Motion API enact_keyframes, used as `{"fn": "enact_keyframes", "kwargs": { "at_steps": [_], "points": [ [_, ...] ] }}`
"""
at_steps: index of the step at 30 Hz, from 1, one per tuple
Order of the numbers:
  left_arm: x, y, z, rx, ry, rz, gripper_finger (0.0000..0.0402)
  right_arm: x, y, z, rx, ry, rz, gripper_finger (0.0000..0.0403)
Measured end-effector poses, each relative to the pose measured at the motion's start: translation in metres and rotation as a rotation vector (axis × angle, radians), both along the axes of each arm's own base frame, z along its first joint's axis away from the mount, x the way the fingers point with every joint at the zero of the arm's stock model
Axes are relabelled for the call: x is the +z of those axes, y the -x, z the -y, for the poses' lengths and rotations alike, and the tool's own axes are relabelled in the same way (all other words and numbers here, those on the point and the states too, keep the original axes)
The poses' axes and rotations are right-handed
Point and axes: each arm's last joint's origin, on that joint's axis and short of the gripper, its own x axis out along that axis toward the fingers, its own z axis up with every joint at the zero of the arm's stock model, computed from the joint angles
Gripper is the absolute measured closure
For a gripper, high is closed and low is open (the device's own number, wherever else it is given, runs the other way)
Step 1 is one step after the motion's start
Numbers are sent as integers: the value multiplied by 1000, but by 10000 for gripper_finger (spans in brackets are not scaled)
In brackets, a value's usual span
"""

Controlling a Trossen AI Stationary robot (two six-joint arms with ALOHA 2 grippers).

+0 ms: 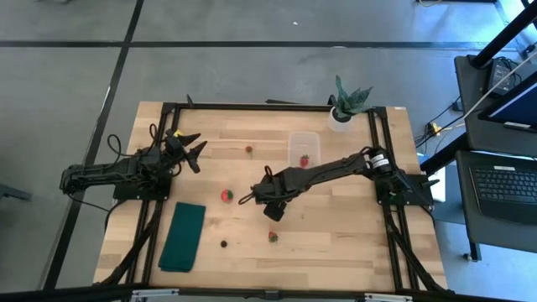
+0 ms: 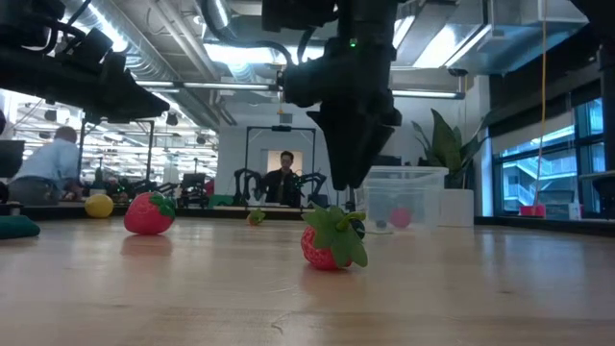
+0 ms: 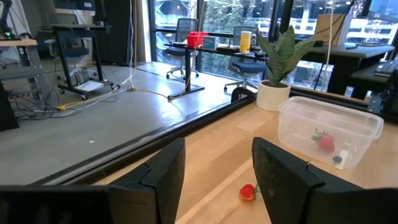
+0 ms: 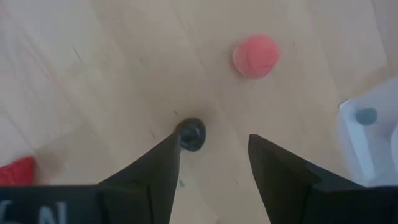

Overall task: Pick and placing Produce into tupperware
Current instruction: Put the black cherry into the transparent container

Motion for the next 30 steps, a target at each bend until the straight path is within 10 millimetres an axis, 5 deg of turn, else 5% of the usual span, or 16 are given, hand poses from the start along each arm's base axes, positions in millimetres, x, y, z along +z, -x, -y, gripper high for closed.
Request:
{"fn": "enact_keyframes", "kwargs": {
  "at_steps": [8, 19, 30],
  "points": [
    [0, 0, 0, 0, 0, 0, 223, 0, -2, -2, 4, -4, 23, 204],
    [0, 0, 0, 0, 0, 0, 223, 0, -2, -2, 27, -2, 24, 107],
    [0, 0, 0, 0, 0, 0, 223, -4, -4, -6, 45, -3, 26, 99]
  ]
}}
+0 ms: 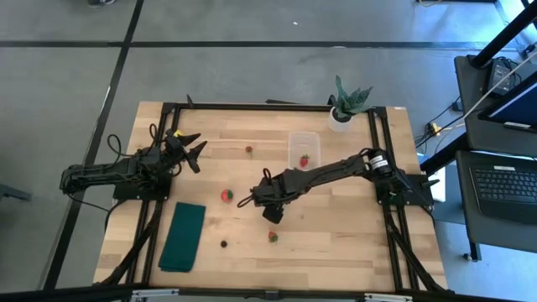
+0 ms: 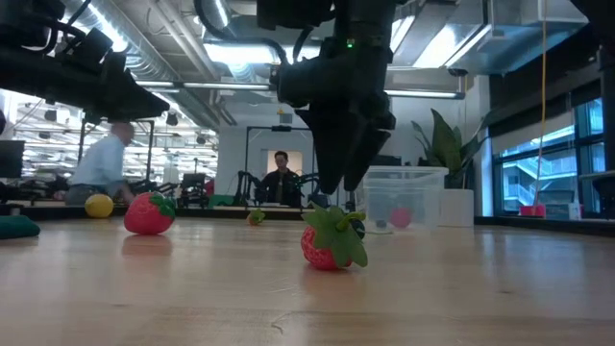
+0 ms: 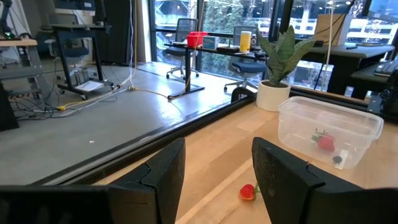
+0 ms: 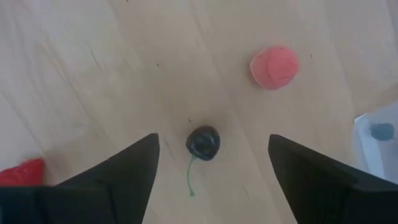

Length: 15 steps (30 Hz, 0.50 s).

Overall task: Pick and placing Produce into tupperware
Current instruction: Put the black cherry into the transparent container

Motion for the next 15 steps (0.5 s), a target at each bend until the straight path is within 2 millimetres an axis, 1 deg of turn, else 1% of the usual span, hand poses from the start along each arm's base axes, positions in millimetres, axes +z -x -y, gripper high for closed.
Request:
{"fn": "enact_keyframes", "kwargs": {
  "at_steps": [3, 7, 13, 15],
  "points": [
    [0, 0, 0, 0, 1, 0, 223, -4, -1, -2, 4, 1, -2, 99],
    [0, 0, 0, 0, 1, 1, 223, -12, 2, -2, -13, 0, -16, 99],
    [0, 0, 0, 0, 2, 1, 223, -30, 8, -1, -45, -24, -41, 99],
    [0, 0, 0, 0, 2, 1, 223, -33, 8, -2, -50, -43, -26, 99]
  ]
}}
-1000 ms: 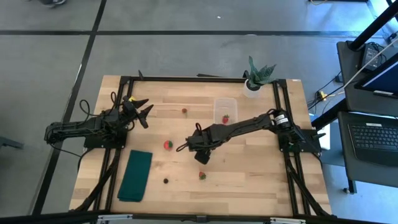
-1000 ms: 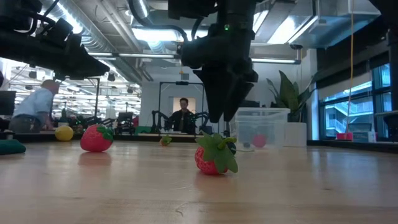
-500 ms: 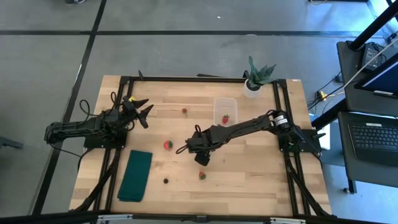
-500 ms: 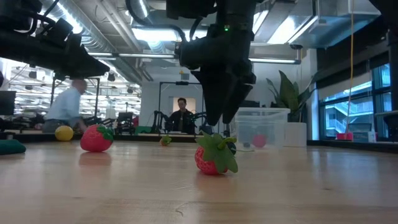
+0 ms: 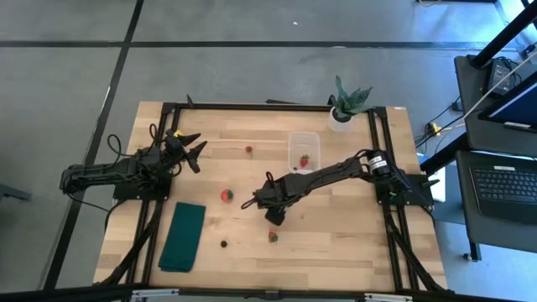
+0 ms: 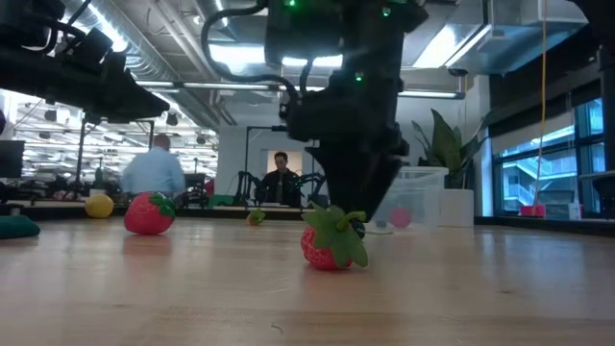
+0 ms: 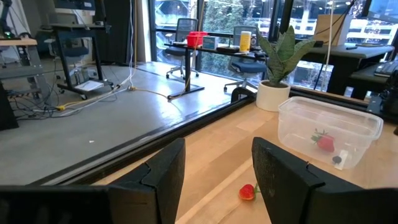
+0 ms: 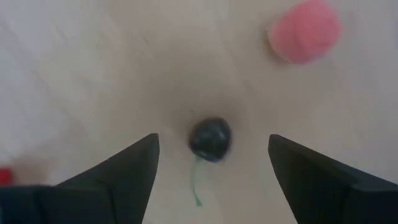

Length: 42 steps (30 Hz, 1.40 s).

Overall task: Pick and placing Produce into tupperware
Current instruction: Put the black cherry into the transparent container

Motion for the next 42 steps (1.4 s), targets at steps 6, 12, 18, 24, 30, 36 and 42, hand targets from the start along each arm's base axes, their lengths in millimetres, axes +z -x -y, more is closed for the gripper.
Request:
{"fn": "enact_keyframes", "kwargs": {
  "at_steps": [6, 12, 18, 24, 30, 36, 42],
  "points": [
    [0, 0, 0, 0, 0, 0, 223, -11, 2, 0, -1, -28, 13, 103],
    [0, 0, 0, 0, -1, -2, 223, -16, 4, -1, 3, -48, 23, 140],
    [0, 0, 0, 0, -2, -2, 223, -16, 2, -1, 6, -51, 39, 190],
    [0, 0, 0, 0, -2, -2, 223, -17, 2, -1, 7, -57, 42, 241],
    [0, 0, 0, 0, -2, -2, 223, -17, 2, -1, 7, -57, 42, 287],
    [0, 0, 0, 0, -2, -2, 223, -17, 2, -1, 6, -56, 41, 286],
    [0, 0, 0, 0, -1, -1, 223, -14, 0, -1, 12, -55, 35, 286]
  ]
}}
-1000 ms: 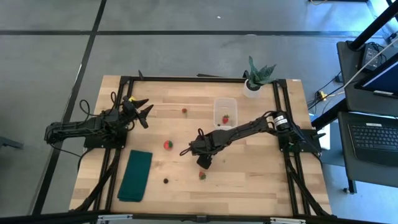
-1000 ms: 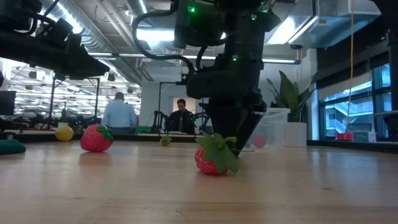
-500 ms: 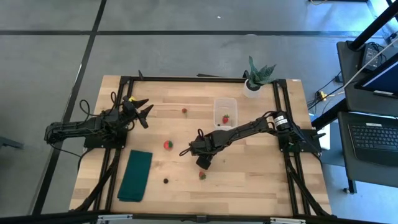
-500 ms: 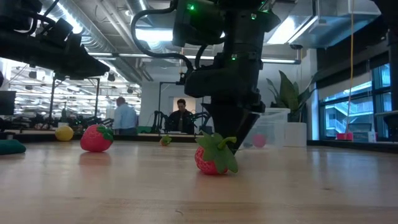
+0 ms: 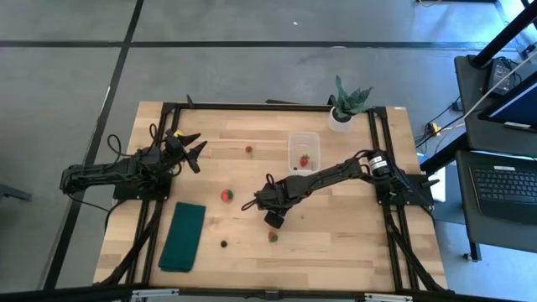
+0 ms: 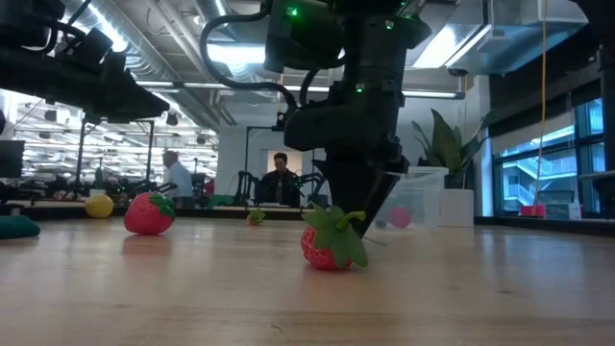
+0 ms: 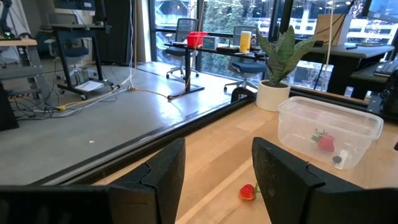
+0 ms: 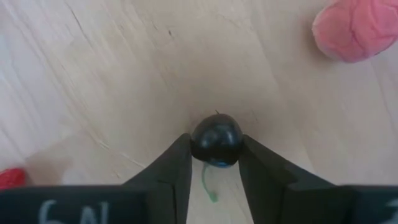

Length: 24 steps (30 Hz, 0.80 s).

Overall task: Pick and placing Produce into tupperware
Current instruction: Put the black cherry into the transparent container

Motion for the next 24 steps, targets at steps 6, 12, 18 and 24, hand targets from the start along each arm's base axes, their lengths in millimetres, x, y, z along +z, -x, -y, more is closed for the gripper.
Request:
{"fn": "enact_keyframes", "kwargs": {
  "at_steps": [6, 12, 18, 24],
  "points": [
    [0, 0, 0, 0, 1, 1, 223, 5, -4, 0, 22, 0, 16, 290],
    [0, 0, 0, 0, 1, 1, 223, 13, 0, 0, 23, 4, -3, 287],
    [0, 0, 0, 0, 1, 2, 223, 66, 5, 6, 35, 53, 55, 288],
    [0, 0, 0, 0, 1, 1, 223, 146, 24, 36, -39, 208, 160, 287]
  ]
}}
